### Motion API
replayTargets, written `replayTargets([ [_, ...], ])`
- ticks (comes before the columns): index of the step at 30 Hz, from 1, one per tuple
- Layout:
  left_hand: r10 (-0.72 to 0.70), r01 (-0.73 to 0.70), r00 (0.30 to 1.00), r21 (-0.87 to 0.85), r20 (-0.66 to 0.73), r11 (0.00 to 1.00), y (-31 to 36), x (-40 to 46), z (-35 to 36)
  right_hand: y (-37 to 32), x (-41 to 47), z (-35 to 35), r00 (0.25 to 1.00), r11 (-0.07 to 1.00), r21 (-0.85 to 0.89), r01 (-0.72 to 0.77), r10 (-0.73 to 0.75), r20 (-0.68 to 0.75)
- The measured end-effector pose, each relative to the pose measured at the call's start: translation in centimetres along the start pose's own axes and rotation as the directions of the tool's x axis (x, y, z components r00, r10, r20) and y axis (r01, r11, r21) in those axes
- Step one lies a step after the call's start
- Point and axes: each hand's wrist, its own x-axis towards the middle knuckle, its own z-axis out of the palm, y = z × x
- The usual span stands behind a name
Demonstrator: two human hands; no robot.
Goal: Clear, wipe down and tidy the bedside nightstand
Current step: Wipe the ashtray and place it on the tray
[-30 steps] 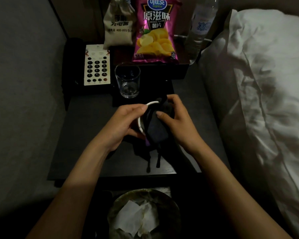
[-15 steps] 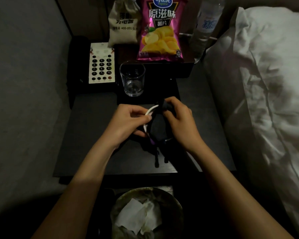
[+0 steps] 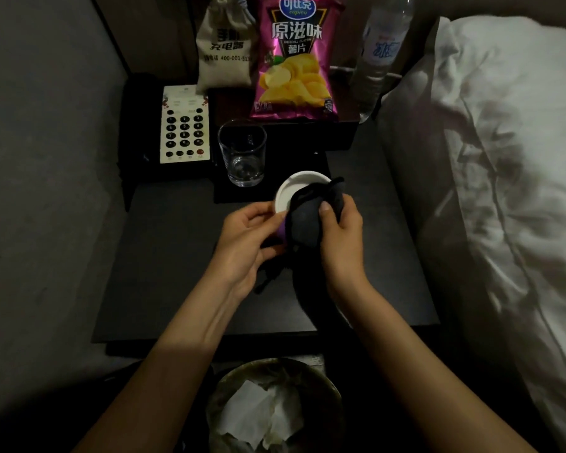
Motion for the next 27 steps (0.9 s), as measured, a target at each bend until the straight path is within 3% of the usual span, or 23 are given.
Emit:
replayTargets([
  [4,0.009,-0.007,1.000,-0.092,0.023,0.996,-0.4,-0.3,0.5,0.3,-0.9,0.6,0.992,0.984,0.129,-0.122,0.126,-0.023],
  [8,0.017,-0.023,0.994,0.061,0.108,0.998,0.5,-0.1,-0.3,0.1,-0.3,0.3,0.994,0.994,0.027,-0.108,0.108,0.013],
  [11,-0.031,0.000,0.983,0.166,0.182,0.986,1.4,-0.1,-1.2,-0.6,0.8,-0.7,0.995,0.986,-0.158,0.060,-0.046,0.091],
  [13,-0.067,0.016,0.976,0.240,0.208,0.971,1.9,-0.1,-1.7,-1.2,1.2,-1.6,0.959,0.926,-0.299,0.232,-0.168,0.227],
  [16,-0.105,0.018,0.968,0.355,0.227,0.935,2.2,-0.1,-2.3,-1.8,1.4,-2.7,0.835,0.764,-0.413,0.495,-0.288,0.469],
  [18,-0.103,-0.009,0.966,0.431,0.236,0.902,2.2,-0.1,-2.6,-2.0,1.5,-3.1,0.761,0.690,-0.424,0.587,-0.293,0.578],
  [22,-0.078,-0.055,0.961,0.457,0.266,0.888,2.6,0.0,-3.2,-1.9,1.6,-3.1,0.708,0.610,-0.451,0.651,-0.273,0.652],
  [27,-0.053,-0.044,0.969,0.378,0.242,0.925,2.3,0.0,-3.0,-1.9,1.4,-2.9,0.766,0.734,-0.382,0.561,-0.285,0.576],
])
